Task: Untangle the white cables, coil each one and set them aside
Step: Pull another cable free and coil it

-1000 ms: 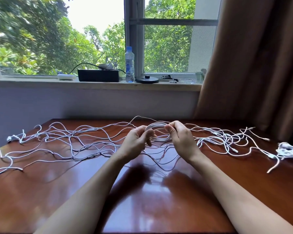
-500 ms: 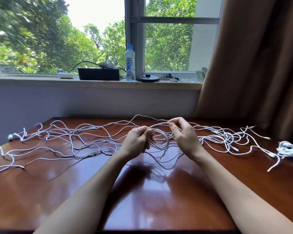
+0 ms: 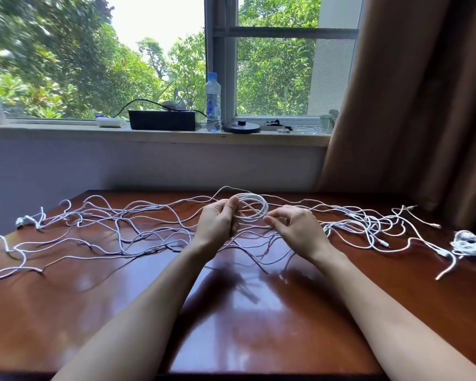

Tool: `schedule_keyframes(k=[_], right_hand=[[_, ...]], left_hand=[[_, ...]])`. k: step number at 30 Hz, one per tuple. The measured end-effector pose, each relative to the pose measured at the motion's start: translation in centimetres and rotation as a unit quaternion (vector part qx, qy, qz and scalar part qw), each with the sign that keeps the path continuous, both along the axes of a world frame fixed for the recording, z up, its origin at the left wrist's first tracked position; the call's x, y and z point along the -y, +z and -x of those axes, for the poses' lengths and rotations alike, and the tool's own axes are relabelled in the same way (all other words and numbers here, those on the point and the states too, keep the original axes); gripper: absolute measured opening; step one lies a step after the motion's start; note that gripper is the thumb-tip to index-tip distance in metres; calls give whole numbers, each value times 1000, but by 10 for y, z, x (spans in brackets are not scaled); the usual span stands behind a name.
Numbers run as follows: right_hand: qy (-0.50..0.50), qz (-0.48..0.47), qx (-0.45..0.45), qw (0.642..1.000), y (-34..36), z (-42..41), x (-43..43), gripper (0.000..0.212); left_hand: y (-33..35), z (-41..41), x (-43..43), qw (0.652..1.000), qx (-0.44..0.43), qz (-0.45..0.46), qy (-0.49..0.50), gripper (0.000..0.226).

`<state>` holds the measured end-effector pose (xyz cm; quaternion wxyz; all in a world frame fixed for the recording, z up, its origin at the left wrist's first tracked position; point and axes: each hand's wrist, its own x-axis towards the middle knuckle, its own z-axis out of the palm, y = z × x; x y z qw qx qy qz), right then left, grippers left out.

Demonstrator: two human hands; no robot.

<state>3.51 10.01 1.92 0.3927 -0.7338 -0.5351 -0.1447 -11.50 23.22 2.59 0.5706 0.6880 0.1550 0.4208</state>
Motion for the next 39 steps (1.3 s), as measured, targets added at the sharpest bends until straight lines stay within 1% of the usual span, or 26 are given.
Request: schedule_keyframes(k=[4, 8, 10, 12, 14, 16, 18, 22, 26, 29, 32, 35, 37, 39], right_hand=[[91, 25, 17, 995, -4, 7, -3, 14], [127, 15, 53, 990, -7, 17, -7, 16], [115, 4, 92, 989, -7, 21, -8, 17], [88, -22, 169, 981, -5, 27, -7, 14], [61, -59, 251, 964, -2, 32, -7, 10], [47, -86, 309, 946, 0, 35, -9, 12], [35, -95, 347, 932, 1, 36, -11, 12], [25, -99, 384, 918, 2, 40, -11, 11], [69, -78, 369, 924, -2, 42, -15, 13], [59, -81, 320, 942, -3, 42, -15, 19], [33, -86, 240, 967, 1, 45, -12, 26], [15, -91, 112, 989, 2, 46, -7, 24], [14, -106, 48, 993, 3, 44, -6, 21], [7, -130, 12, 991, 6, 44, -6, 21]], left_hand=[[-3, -2, -6, 999, 8, 45, 16, 37], [-5, -3, -9, 998, 5, 51, 44, 36], [-7, -3, -11, 997, 2, 40, 68, 38], [-8, -2, -14, 995, -5, 25, 92, 41], [-10, -2, -17, 993, -18, 4, 116, 42], [-10, -2, -17, 989, -32, -25, 140, 42], [-10, 0, -15, 983, -45, -70, 164, 42], [-11, 3, -17, 970, -69, -133, 194, 42], [-14, 3, -20, 961, -85, -163, 205, 44], [-14, 2, -19, 958, -86, -180, 204, 43], [-13, 0, -15, 958, -69, -214, 178, 39], [-11, -2, -5, 966, -48, -222, 123, 30], [-10, -2, -1, 970, -42, -222, 94, 25], [-10, -3, 0, 973, -32, -218, 69, 25]])
